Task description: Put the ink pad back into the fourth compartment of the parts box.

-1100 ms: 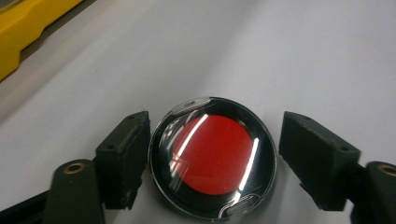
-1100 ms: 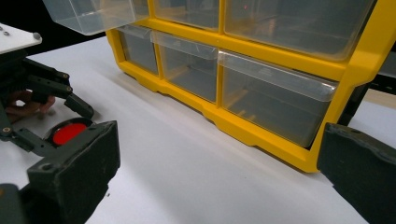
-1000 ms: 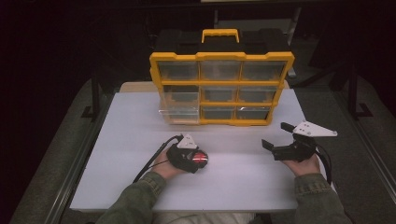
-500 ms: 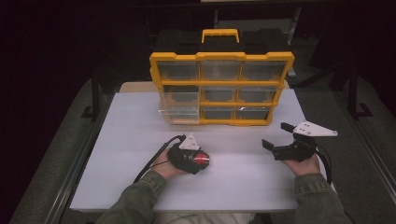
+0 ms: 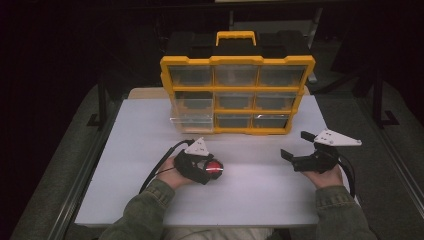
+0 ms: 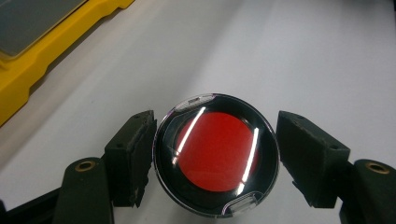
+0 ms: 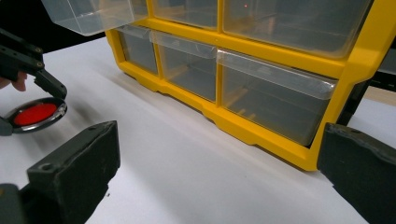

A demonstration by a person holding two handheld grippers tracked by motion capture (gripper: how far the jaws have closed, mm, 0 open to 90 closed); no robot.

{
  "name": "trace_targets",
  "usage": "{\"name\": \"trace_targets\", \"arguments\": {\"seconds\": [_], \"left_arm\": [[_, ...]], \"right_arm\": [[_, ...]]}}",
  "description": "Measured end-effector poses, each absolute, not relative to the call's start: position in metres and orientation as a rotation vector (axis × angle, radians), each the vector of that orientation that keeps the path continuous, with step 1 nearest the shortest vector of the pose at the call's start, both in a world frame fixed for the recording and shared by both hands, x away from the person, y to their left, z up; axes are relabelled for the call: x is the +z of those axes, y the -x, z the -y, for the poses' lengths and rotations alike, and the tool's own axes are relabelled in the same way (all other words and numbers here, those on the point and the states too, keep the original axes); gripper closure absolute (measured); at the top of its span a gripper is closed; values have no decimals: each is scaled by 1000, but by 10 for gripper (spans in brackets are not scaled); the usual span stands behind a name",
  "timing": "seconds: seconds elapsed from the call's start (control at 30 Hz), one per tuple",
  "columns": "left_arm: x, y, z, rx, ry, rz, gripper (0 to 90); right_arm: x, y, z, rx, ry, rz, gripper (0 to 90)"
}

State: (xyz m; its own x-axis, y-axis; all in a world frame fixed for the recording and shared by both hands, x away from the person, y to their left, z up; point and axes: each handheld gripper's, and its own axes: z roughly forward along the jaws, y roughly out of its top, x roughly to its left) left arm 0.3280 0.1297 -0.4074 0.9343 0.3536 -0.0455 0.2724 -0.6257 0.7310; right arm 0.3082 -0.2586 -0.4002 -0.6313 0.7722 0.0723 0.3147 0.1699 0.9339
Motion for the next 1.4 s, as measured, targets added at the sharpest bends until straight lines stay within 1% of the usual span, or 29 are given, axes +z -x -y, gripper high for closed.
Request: {"name": "trace_targets", "arguments": {"seconds": [0.33, 0.47, 0.53, 1.03, 1.23, 1.4], "left_arm": [[-392, -329, -139, 110, -2268, -432, 298], [-383, -329, -144, 120, -2246, -436, 298], [-376, -329, -148, 96, -2235, -426, 298], [-353, -326, -161, 86, -2165, -422, 298], [-343, -321, -166, 111, -2179, -417, 298], [-327, -319, -170, 144, -2186, -404, 298]], "right_arm": [[-400, -308, 258, 1463, -1025, -2038, 0], [-401, -308, 258, 1462, -1023, -2044, 0], [-401, -309, 257, 1461, -1022, -2045, 0], [-403, -309, 256, 1457, -1036, -2068, 0], [-403, -309, 255, 1451, -1032, -2077, 0], [-402, -308, 256, 1451, -1035, -2068, 0]]}}
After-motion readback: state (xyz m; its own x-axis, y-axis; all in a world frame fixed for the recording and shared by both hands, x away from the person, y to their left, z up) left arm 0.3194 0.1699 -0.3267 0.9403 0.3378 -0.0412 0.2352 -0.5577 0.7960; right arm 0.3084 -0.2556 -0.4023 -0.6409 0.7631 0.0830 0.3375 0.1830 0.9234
